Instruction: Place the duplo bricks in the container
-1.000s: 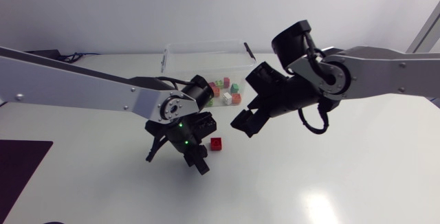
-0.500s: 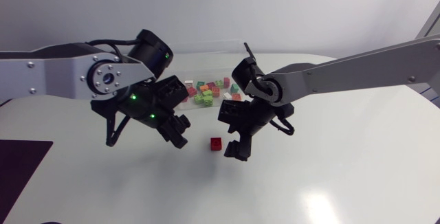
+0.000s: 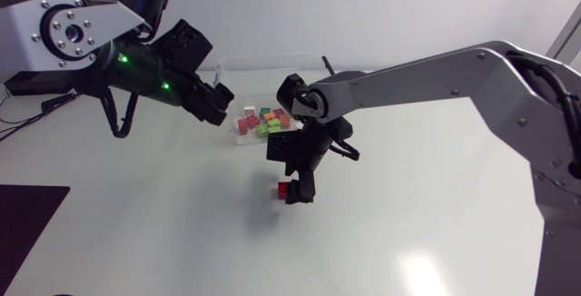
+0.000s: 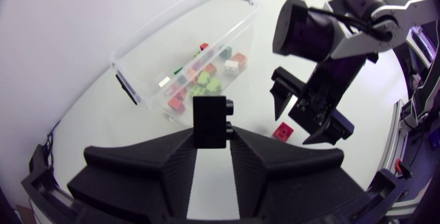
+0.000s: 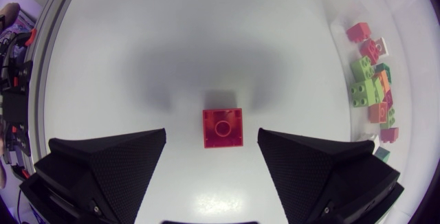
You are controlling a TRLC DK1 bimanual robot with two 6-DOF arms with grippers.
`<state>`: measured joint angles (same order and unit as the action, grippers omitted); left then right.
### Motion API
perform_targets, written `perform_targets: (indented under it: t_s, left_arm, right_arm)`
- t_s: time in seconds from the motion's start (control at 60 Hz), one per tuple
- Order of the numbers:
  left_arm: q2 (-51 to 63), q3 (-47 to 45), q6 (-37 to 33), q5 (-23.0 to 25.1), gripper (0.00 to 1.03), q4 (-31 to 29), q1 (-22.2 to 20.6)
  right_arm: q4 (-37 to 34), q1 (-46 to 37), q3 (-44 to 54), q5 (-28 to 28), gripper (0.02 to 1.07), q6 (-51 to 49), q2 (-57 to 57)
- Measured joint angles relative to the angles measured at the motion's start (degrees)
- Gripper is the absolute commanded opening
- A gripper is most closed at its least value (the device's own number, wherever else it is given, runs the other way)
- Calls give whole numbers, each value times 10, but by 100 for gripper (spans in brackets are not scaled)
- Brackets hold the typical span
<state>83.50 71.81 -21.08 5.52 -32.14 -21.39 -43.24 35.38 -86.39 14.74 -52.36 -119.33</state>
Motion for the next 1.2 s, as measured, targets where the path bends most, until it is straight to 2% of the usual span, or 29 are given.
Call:
perform_targets:
  t_s: [0.05, 0.15, 0.2, 0.283, 0.467, 0.5, 0.667, 0.867, 1.117, 1.183, 1.2]
  left_arm:
    - [0, 7, -1, 3, 27, 6, 3]
    - [0, 19, -1, 13, 27, 21, 12]
    - [0, 21, -1, 18, 27, 32, 18]
    - [5, 25, -1, 23, 27, 45, 26]
    - [37, 49, 0, 36, 27, 72, 41]
    - [45, 53, 1, 37, 27, 81, 44]
    - [73, 61, 8, 40, 27, 122, 53]
    - [127, 97, 28, 48, 27, 156, 55]
    - [217, 180, 47, 50, 29, 169, 55]
    - [240, 205, 51, 50, 31, 173, 55]
    - [245, 210, 51, 50, 35, 173, 55]
  right_arm:
    - [-4, 2, -6, -1, 97, -2, -8]
    - [-16, 3, -24, -11, 89, -4, -26]
    - [-18, 3, -34, -15, 80, -4, -35]
    - [-18, 4, -41, -23, 71, -4, -44]
    - [-19, 11, -49, -33, 43, -4, -60]
    - [-19, 13, -49, -35, 36, -4, -65]
    - [-18, 15, -54, -39, 30, -4, -69]
    - [-18, 14, -43, -43, 30, -2, -58]
    - [-26, -3, -11, -33, 30, 14, 44]
    - [-27, -11, -11, -25, 30, 21, 73]
    - [-28, -12, -11, -23, 30, 24, 79]
